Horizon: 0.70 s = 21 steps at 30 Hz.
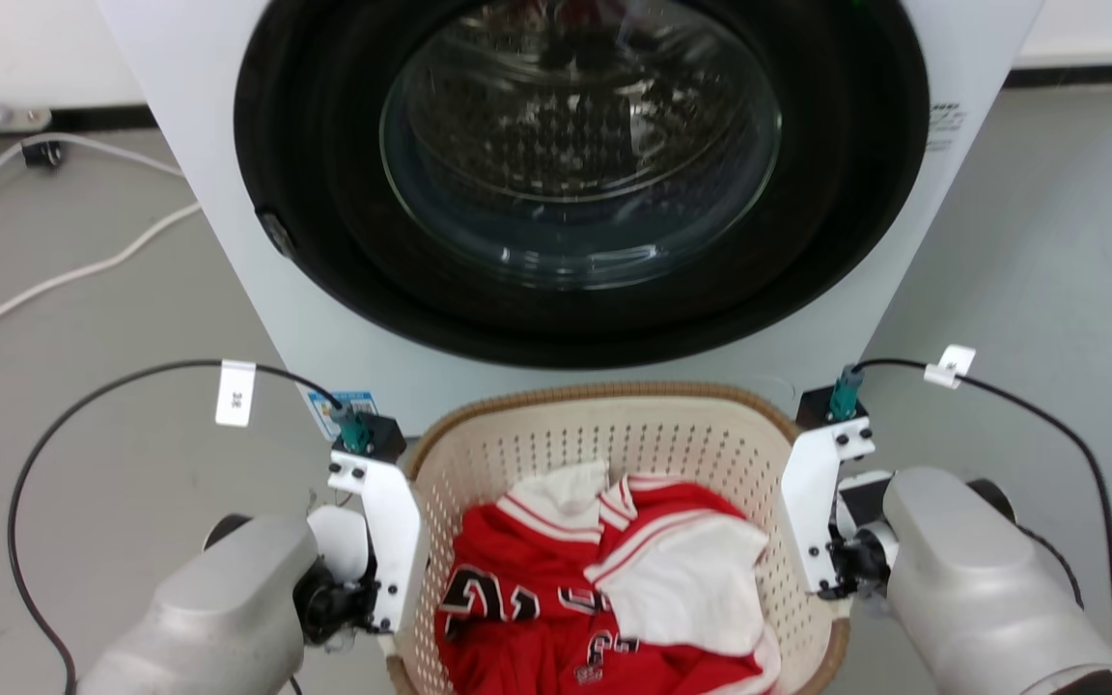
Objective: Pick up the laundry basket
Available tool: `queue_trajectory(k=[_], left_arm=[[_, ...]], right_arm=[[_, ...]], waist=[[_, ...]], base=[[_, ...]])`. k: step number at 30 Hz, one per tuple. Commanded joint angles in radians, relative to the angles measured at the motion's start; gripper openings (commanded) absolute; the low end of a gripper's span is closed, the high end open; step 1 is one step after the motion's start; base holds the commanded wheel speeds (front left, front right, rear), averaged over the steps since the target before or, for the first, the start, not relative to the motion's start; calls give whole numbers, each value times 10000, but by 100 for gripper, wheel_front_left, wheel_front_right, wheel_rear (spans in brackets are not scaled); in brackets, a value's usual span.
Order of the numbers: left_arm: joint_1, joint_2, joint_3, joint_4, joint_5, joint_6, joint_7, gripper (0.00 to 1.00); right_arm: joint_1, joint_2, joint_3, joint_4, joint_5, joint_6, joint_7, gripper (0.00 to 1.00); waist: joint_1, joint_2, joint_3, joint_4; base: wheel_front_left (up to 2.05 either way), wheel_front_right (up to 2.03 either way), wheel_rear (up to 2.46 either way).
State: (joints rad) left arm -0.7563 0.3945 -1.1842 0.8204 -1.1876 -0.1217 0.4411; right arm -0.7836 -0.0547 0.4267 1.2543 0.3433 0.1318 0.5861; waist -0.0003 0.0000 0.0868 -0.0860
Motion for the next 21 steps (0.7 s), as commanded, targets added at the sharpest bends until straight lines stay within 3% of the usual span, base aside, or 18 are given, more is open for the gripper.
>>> queue_trajectory(k=[1,21], left_arm=[[240,88,-187,-127,-118,-150,202,0],[331,-45,-646,-52,-941,-173,685,0]], right_arm=[[175,-193,209,-93,88,-21,114,0],[713,-518,1233,-641,1368,-16,857,0]], waist=[[3,0,-356,-39],[3,0,-841,-21]], base=[[0,0,0],[0,0,0]])
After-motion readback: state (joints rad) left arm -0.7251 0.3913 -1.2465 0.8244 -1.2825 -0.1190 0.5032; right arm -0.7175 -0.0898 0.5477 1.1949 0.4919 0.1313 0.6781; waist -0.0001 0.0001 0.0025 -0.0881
